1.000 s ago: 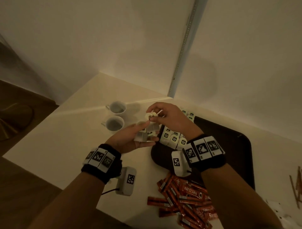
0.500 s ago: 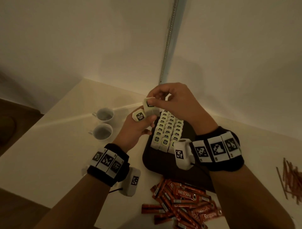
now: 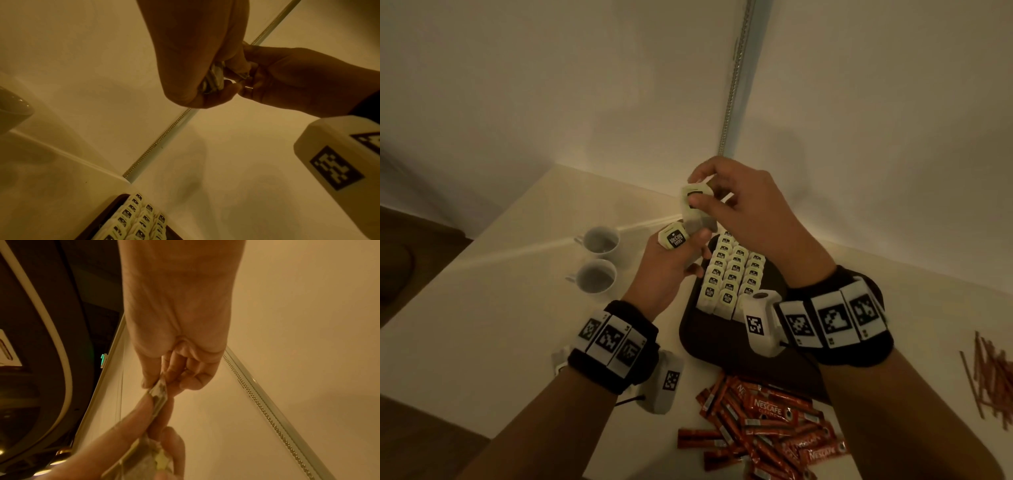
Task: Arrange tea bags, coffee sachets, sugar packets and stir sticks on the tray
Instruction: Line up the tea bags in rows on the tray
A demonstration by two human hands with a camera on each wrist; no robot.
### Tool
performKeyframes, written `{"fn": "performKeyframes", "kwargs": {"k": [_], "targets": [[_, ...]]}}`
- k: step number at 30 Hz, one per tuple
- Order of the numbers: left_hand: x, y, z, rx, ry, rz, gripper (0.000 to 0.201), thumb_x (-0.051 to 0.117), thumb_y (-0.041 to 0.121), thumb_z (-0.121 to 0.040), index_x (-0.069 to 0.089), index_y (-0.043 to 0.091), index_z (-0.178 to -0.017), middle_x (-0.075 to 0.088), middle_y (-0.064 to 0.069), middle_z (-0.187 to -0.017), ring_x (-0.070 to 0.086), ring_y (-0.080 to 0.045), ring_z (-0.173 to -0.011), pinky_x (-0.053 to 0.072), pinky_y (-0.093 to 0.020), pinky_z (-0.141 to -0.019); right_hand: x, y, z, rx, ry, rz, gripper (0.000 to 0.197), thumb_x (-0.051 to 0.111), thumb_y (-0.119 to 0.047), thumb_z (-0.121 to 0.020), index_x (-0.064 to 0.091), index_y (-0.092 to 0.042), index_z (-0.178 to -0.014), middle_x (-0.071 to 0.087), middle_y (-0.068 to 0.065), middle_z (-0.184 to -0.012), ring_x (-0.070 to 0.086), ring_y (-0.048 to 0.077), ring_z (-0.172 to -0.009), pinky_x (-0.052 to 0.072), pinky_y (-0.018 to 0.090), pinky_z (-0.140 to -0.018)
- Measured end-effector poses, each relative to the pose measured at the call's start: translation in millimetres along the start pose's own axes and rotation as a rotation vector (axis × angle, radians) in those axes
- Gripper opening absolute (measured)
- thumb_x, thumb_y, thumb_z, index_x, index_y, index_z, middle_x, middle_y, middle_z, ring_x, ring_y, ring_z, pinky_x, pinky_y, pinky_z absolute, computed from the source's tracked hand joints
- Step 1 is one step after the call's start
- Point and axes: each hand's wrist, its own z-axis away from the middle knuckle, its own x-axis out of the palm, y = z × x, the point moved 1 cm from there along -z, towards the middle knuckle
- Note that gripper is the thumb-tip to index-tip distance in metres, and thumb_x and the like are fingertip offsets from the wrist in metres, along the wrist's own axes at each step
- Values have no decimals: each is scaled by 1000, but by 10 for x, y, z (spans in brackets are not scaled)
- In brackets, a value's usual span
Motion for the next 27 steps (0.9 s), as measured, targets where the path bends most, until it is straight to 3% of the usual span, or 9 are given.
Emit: {"fn": "performKeyframes", "kwargs": {"k": [4,6,10,13,14,17,20,22,27], "targets": [[-4,22,32,17,-16,5,14,66,19,-81,70,33,-79,62,5,-74,57,-9,-65,43,-22,-48,-23,9,-6,-4,11,-14,11,65,-18,-87,70,-15,-97,70,-6,-83,64,4,-73,48,12,-65],[-11,21,45,14,16,14,9,70,21,-80,69,30,-80,63,5,-73,57,-10,-64,44,-21,-48,-49,-6,-10,-4,32,-14,11,63,-20,-89,72,-15,-94,71,-3,-84,65,6,-75,49,13,-68],[-9,-10,51,9,22,35,7,65,19,-86,67,25,-88,62,3,-76,56,-11,-65,43,-22,-48,-90,-20,-11,28,52,-32,9,68,-19,-85,74,-17,-91,68,-8,-79,59,-4,-69,42,6,-63],[-4,-38,71,-23,29,19,7,61,14,-88,65,20,-89,63,2,-73,58,-11,-65,44,-21,-49,-105,-2,18,37,71,-51,5,72,-21,-81,74,-18,-85,69,-6,-73,56,-2,-64,41,7,-62],[-23,-59,85,-46,30,35,6,61,18,-86,65,20,-91,64,2,-75,59,-11,-66,44,-21,-50,-106,29,41,47,83,-58,5,73,-21,-80,73,-18,-84,69,-5,-72,56,-2,-63,41,7,-62],[-162,-158,122,-179,101,148,32,57,39,-80,63,20,-105,67,0,-91,63,-10,-70,45,-17,-52,-83,249,171,121,87,-57,5,73,-18,-80,72,-18,-85,66,-9,-71,55,-4,-63,42,6,-62],[-357,-228,140,-322,239,334,41,45,47,-92,61,14,-110,68,-7,-100,67,-15,-74,50,-17,-52,51,626,384,282,-43,19,8,69,-15,-83,71,-17,-90,65,-13,-77,57,-7,-67,41,4,-64],[-467,-227,135,-346,286,407,43,40,47,-96,61,12,-109,70,-9,-101,70,-19,-79,54,-20,-56,210,905,551,401,-167,98,10,65,-15,-87,70,-14,-95,61,-15,-81,54,-8,-70,40,6,-64],[-612,-163,84,-314,303,474,51,36,52,-96,61,10,-109,71,-13,-103,70,-26,-91,58,-25,-67,651,1503,896,585,-387,112,19,61,-12,-89,67,-6,-106,66,4,-102,53,0,-78,41,3,-62]]}}
